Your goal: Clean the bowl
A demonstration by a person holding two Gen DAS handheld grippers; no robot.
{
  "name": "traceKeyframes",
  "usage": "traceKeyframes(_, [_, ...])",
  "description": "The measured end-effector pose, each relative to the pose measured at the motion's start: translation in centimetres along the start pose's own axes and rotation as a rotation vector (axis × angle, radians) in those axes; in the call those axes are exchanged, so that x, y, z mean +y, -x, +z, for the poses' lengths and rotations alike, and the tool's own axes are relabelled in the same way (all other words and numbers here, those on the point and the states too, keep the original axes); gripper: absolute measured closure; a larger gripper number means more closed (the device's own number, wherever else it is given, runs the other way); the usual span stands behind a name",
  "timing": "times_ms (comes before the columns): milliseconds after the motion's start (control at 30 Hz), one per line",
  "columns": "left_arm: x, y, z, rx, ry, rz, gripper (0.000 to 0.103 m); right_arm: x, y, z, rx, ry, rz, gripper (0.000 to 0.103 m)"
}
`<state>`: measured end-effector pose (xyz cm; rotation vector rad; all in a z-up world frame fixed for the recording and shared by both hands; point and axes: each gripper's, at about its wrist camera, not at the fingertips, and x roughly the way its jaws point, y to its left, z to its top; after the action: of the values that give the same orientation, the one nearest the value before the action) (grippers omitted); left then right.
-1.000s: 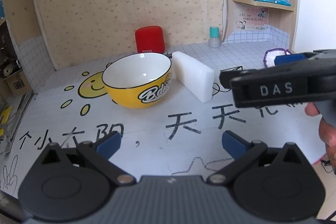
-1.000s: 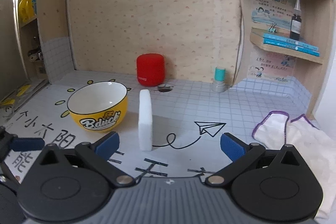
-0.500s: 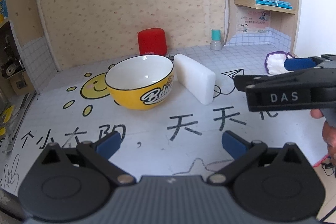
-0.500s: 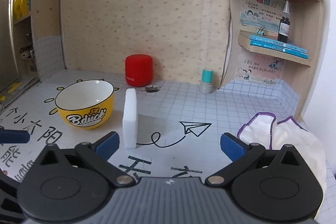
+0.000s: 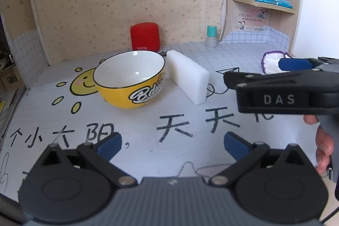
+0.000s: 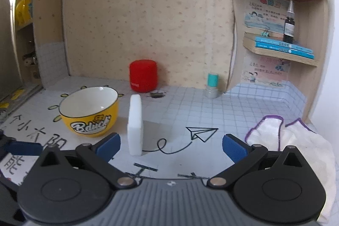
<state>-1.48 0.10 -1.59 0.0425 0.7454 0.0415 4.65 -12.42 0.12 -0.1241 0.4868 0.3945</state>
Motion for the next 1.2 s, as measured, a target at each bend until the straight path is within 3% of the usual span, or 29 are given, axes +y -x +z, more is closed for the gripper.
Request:
traceKeyframes(133, [-0.3,-0.5,0.3,0.005,0.001,0.028,0.0,-0.2,-0.3,0.1,-0.001,0.001,0.011,0.0])
traceKeyframes(333, [0.5,-0.8,0.7,0.001,0.076,-0.002,0.0,-0.4,-1.0,0.4,0.017,-0.007,0.037,0.0])
traceKeyframes(667, [0.8,-1.2,1.1,-0.006,0.079,0.077,0.0,0.5,-3.0,1.9,0.083,-0.031,0.068,0.0])
traceKeyframes(1200, [0.9,-1.0,1.2,-0.005,0.111,0.116,0.0,1.7,-3.1,2.0,0.129,0.063,0.065,0.0])
